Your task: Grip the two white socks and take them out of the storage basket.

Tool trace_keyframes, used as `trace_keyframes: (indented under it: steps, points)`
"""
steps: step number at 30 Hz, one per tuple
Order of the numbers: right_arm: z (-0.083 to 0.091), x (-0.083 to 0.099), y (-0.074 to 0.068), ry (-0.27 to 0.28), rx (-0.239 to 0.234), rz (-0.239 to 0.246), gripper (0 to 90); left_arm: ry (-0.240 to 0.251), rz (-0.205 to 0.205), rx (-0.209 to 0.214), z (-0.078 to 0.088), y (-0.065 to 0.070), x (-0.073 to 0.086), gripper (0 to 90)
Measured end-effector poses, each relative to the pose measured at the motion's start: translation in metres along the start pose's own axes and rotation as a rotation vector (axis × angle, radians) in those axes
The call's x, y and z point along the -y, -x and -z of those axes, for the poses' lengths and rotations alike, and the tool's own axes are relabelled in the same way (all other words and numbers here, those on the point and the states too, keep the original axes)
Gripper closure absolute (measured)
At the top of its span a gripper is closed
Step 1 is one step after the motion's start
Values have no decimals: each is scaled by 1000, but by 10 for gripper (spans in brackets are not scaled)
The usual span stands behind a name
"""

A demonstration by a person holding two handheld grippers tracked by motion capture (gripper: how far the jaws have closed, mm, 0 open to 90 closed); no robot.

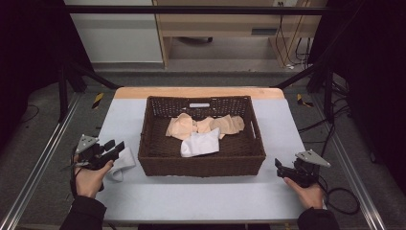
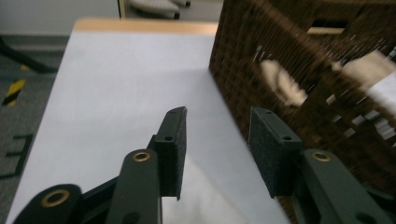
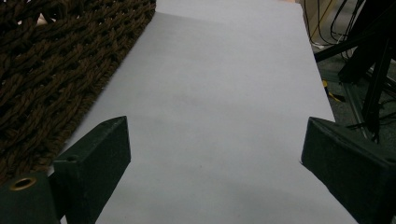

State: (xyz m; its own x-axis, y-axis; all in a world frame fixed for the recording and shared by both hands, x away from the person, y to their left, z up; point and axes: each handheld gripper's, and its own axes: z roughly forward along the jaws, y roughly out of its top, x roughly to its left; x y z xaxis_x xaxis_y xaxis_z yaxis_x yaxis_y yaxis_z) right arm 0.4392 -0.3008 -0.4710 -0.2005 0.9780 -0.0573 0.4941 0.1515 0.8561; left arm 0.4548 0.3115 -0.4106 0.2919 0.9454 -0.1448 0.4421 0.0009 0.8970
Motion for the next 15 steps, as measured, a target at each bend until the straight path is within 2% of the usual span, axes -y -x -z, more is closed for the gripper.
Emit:
trace_keyframes:
  steps: [6, 8, 11, 12, 13, 15]
  points:
    - [0, 0, 0, 3, 2, -1, 83, 82, -13, 9, 15, 16, -25, 511]
    - [1, 0, 0, 4, 4, -2, 83, 116, -18, 22, 18, 24, -38, 501]
    - [1, 0, 0, 3, 5, -4, 83, 129, -21, 38, 17, 31, -46, 496]
    - [0, -1, 0, 1, 7, -3, 83, 131, -32, 45, 13, 39, -53, 491]
    - [0, -1, 0, 1, 7, -3, 83, 131, -32, 45, 13, 39, -53, 486]
    - [0, -1, 0, 2, 8, -3, 83, 131, -44, 56, 8, 49, -60, 484]
